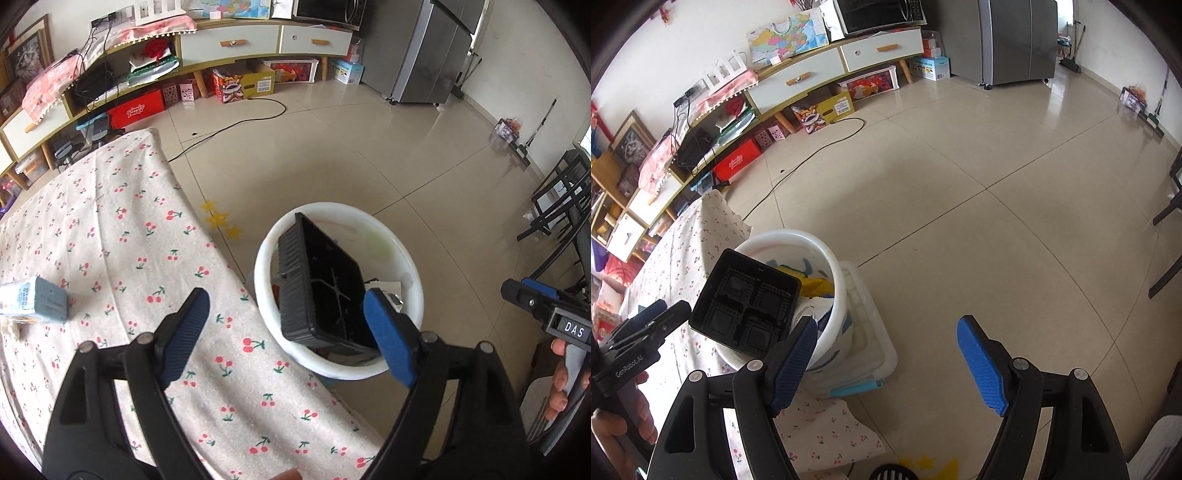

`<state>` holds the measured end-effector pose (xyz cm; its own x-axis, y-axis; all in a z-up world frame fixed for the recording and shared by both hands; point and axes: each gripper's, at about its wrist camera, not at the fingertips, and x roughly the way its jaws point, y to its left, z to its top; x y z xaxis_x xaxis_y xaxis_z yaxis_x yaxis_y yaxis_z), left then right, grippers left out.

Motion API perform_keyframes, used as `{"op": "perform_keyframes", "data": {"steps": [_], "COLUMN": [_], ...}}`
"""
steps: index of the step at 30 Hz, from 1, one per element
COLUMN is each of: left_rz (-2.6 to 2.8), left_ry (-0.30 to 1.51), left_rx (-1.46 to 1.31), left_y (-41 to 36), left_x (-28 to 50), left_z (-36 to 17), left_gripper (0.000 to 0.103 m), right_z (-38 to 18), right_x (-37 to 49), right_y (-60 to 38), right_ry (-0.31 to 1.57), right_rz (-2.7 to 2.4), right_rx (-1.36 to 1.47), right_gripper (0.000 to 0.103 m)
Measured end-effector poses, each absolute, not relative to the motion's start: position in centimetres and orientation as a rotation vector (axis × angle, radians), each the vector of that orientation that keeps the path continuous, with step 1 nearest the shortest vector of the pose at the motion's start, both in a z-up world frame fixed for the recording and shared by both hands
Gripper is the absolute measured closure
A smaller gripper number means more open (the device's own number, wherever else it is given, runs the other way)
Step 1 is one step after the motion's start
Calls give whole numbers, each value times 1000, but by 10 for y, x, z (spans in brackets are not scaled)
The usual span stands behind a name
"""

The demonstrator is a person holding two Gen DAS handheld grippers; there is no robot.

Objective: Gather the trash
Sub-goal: 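Drop the wrapper into the white bucket with the right tool while the left tool drops the tray there, then grasp the crumpled white tissue with the left tool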

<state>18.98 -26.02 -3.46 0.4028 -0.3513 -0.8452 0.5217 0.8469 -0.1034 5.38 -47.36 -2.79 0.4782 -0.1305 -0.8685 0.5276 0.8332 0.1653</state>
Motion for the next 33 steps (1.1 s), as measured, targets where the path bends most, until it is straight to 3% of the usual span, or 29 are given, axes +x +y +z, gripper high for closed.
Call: {"op": "perform_keyframes", "data": {"steps": [22, 33], "left_rz": [-347, -203], "left_ry": [1025, 1088], "left_rx": [107, 7], "left_y": [-85, 6], "left_x": [174, 204], "left_z": [-22, -38], "left_gripper": [5, 5], "right_z": [-20, -30], "right_x": [100, 135], "right_y": [-377, -323], "right_ry": [1039, 1075], "right_rz": [-320, -262], "right_rx": [272, 221], "right_gripper": [21, 20]}}
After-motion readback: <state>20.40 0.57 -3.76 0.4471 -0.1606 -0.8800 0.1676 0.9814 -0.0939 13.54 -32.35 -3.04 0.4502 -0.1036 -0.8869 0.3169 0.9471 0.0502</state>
